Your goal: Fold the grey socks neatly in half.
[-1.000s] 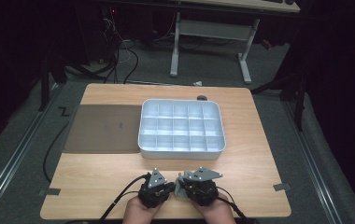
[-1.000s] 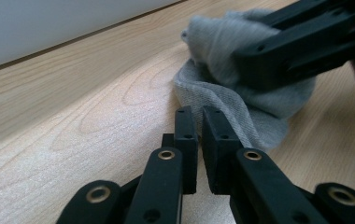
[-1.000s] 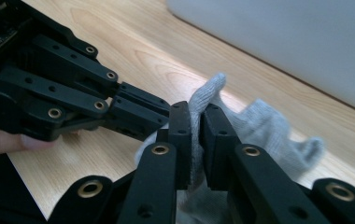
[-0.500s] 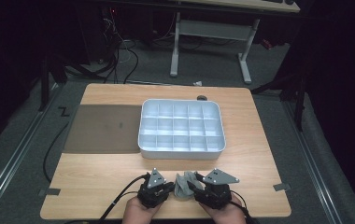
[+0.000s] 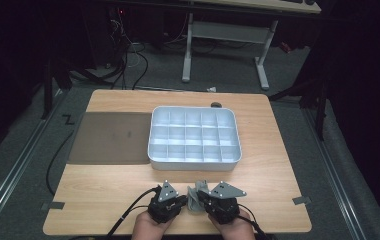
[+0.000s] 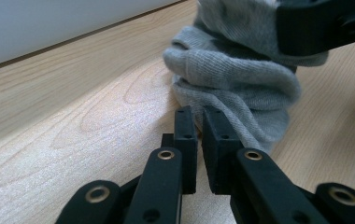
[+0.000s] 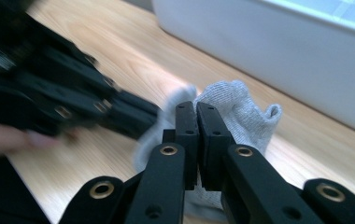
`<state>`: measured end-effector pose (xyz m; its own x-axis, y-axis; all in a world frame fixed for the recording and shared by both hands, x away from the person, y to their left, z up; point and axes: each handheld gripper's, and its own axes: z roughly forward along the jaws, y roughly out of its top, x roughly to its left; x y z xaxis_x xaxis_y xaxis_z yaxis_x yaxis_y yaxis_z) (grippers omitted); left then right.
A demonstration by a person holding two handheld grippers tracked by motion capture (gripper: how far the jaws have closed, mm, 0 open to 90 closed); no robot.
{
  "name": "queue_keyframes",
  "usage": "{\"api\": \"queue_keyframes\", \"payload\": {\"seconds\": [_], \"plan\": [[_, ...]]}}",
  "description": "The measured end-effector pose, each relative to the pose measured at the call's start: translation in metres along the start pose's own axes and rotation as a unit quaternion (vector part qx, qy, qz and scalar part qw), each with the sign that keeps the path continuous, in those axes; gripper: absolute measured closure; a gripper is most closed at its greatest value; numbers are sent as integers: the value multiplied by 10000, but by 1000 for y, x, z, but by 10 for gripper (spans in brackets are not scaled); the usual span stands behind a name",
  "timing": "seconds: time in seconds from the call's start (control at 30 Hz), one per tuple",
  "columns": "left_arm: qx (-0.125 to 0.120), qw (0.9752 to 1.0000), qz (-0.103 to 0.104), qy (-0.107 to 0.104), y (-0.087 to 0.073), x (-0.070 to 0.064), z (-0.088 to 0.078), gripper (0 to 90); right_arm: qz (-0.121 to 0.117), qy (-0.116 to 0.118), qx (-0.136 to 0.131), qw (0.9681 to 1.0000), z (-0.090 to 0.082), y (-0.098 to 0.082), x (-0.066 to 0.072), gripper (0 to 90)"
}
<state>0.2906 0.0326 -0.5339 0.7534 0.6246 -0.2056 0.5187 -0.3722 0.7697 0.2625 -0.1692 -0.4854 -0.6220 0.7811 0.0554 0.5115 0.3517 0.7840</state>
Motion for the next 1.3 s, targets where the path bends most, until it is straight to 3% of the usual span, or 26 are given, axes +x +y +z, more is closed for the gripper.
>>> {"api": "queue_keyframes", "payload": {"seconds": [0.07, 0.17, 0.37, 0.5, 0.63, 0.77, 0.83, 0.9, 1.07, 1.3], "plan": [[11, 10000, 12, 1, 0, 0, 0, 848, -6, 152, 1, 9999, 5, 3, 5, 888], [4, 10000, 13, 0, 0, 0, 0, 848, -26, 197, 84, 9998, 9, 1, 6, 887], [-31, 10000, -51, 31, 0, 2, -1, 832, 192, 414, 356, 9983, 25, -15, -2, 868], [-1, 10000, 6, 49, 0, 1, 0, 836, 106, 540, 343, 9979, 25, -16, 2, 873], [18, 10000, -6, 51, 0, 1, 1, 840, -22, 533, 310, 9981, 25, -16, 7, 886], [23, 10000, -33, 68, 0, 2, 1, 840, 10, 518, 372, 9980, 29, -22, 6, 885], [-44, 9999, -59, 98, 0, 4, -2, 836, 14, 515, 330, 9981, 30, -25, 6, 885], [-324, 9992, -153, 148, 5, 8, -14, 839, -172, 379, 316, 9986, 29, -26, 9, 886], [-562, 9984, -64, 75, 15, 3, -21, 863, -308, 281, 271, 9988, 30, -29, 14, 887], [-593, 9981, 87, -112, 23, -7, -3, 900, -338, 235, 219, 9989, 30, -30, 16, 887]]}}
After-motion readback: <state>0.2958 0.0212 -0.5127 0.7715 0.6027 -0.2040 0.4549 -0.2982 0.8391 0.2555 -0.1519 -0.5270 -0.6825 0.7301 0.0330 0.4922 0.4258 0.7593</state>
